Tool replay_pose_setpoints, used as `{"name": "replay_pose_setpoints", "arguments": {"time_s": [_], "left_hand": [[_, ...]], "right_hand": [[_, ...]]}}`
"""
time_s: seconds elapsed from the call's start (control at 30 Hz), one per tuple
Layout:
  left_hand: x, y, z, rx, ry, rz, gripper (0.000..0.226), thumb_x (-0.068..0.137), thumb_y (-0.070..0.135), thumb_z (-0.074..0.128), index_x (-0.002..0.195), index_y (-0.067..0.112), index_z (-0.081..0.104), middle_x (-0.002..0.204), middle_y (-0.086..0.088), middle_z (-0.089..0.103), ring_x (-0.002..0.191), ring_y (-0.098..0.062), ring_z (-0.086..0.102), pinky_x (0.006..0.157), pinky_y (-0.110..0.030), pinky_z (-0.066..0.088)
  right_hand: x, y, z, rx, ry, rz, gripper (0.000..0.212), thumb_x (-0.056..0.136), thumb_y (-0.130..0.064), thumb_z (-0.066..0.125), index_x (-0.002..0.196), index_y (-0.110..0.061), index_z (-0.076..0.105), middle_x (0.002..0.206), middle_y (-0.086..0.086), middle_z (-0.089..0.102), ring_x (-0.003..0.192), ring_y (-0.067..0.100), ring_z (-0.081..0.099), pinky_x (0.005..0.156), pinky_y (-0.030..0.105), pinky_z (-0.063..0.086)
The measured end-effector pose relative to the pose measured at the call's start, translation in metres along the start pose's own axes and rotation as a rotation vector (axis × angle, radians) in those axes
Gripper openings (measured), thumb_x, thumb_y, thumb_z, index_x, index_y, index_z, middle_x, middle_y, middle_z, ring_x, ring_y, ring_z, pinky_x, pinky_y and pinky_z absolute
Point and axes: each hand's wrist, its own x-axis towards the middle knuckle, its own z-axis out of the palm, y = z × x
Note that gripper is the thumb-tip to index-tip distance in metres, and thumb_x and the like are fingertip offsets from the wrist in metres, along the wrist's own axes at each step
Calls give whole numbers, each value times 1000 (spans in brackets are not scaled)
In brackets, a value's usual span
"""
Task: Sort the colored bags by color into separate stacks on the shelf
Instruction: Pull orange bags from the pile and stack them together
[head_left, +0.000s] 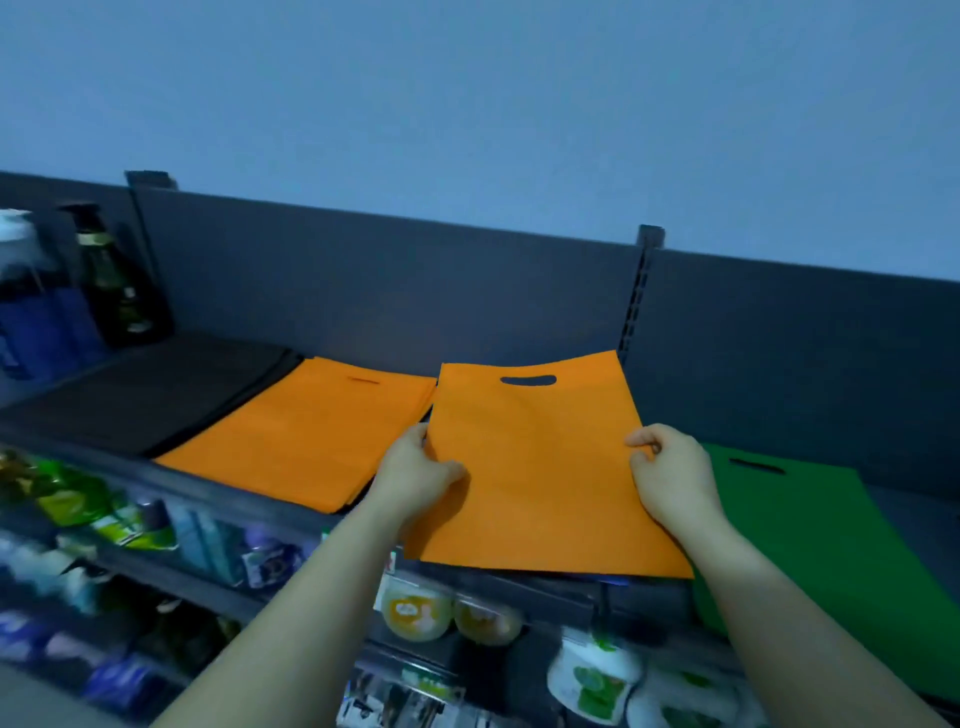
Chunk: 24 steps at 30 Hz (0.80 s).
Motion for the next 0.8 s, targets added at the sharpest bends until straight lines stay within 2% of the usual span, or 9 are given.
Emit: {"name": "replay_pose_setpoints", "arguments": {"time_s": [0.1, 0.23, 0.33, 0.4, 0.47, 0.53, 0.63, 0.8], "left_hand": [[8, -22, -53, 14, 11, -36, 45, 85, 12, 67, 126, 17, 50, 105, 1, 58, 95, -24, 56, 81, -35, 45], [21, -47, -109, 56, 93, -64, 46, 83, 10, 69, 127, 15, 54, 90, 2, 59, 88, -24, 59, 78, -33, 47], [33, -61, -139, 95, 160, -87, 49, 85, 12, 69, 131, 12, 52, 98, -2, 55, 88, -24, 55, 77, -32, 44], [41, -68, -155, 132, 190, -94, 53, 86, 14, 68, 135, 10, 48, 110, -7, 56, 96, -27, 55, 81, -32, 42], [50, -74, -169, 189, 221, -90, 55, 88, 14, 66, 138, 9, 45, 125, -12, 55, 106, -28, 54, 83, -32, 41], [60, -81, -181, 240, 254, -87, 54, 88, 14, 66, 138, 10, 46, 129, -12, 54, 107, -26, 53, 82, -31, 40], [79, -95, -197, 308, 298, -93, 56, 87, 15, 66, 139, 12, 46, 135, -11, 52, 120, -27, 50, 92, -34, 41], [110, -118, -217, 358, 270, -101, 53, 89, 14, 64, 139, 12, 46, 139, -11, 49, 125, -29, 48, 98, -37, 42]], "right_hand": [[-8, -36, 42, 52, -11, 7, 26, 94, -5, 47, 112, -13, 64, 122, 3, 60, 84, 12, 48, 64, 26, 41], [-17, -75, 90, 92, -45, 15, 26, 94, -5, 46, 112, -12, 64, 123, 3, 60, 101, 18, 55, 75, 29, 43], [-16, -99, 121, 103, -89, 2, 25, 95, -5, 46, 113, -11, 63, 124, 3, 59, 113, 21, 55, 81, 27, 43], [-12, -112, 140, 106, -113, -20, 25, 95, -6, 47, 113, -12, 63, 125, 4, 59, 114, 21, 54, 83, 28, 43], [-7, -124, 159, 89, -136, -36, 25, 95, -7, 48, 114, -13, 62, 125, 3, 59, 112, 21, 55, 79, 26, 42], [-3, -132, 176, 65, -166, -57, 24, 96, -10, 47, 115, -14, 61, 124, 2, 58, 104, 18, 55, 75, 27, 42], [0, -142, 201, 30, -200, -100, 23, 96, -12, 48, 114, -16, 60, 119, 2, 59, 86, 12, 48, 72, 28, 45], [-2, -152, 229, -52, -232, -139, 25, 95, -15, 49, 119, -17, 57, 123, 2, 57, 90, 15, 51, 76, 32, 49]]}}
